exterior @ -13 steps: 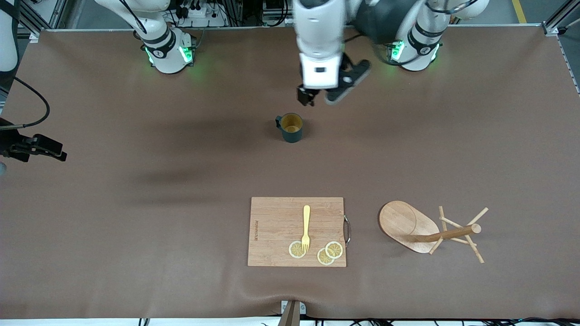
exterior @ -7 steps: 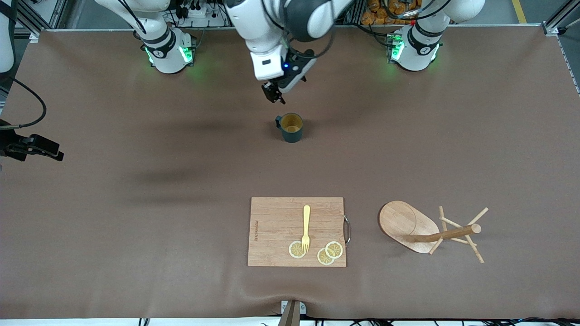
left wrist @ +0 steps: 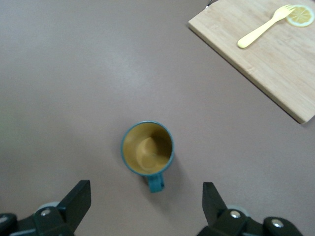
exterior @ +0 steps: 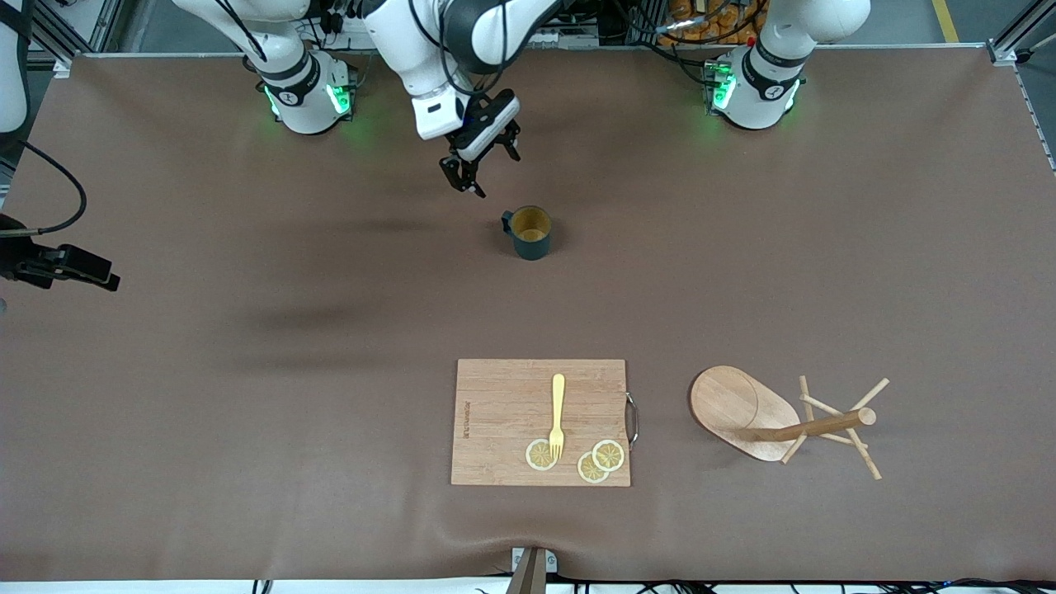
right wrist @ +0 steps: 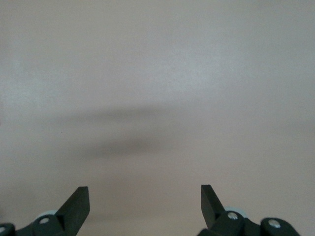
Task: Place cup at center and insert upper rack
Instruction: 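Lower the open left gripper toward the mug handle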
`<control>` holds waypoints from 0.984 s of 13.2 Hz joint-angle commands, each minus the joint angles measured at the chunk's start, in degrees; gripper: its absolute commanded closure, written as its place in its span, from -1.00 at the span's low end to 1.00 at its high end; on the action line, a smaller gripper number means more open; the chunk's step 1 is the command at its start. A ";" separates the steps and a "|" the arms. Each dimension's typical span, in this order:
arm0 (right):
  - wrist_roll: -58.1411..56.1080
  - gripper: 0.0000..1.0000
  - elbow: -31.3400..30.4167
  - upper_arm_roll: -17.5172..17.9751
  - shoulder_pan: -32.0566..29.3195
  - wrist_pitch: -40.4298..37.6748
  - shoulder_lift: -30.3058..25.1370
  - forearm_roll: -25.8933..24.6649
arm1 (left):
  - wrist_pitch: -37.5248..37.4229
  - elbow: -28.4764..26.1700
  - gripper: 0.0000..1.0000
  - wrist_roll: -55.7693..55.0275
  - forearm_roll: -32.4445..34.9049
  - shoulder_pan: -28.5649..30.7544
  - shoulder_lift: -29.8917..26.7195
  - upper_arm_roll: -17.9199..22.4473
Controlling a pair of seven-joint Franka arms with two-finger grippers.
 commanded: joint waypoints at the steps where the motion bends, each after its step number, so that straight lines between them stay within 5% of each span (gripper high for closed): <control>1: 1.99 -1.00 -0.08 0.11 0.34 -2.08 -0.68 -0.15 | 0.16 7.05 -1.00 -2.23 1.17 -1.95 7.54 4.67; 13: 1.38 -1.00 0.09 0.38 2.10 -4.20 -0.68 0.30 | 5.44 7.94 -1.00 -12.08 1.17 -5.03 19.42 5.65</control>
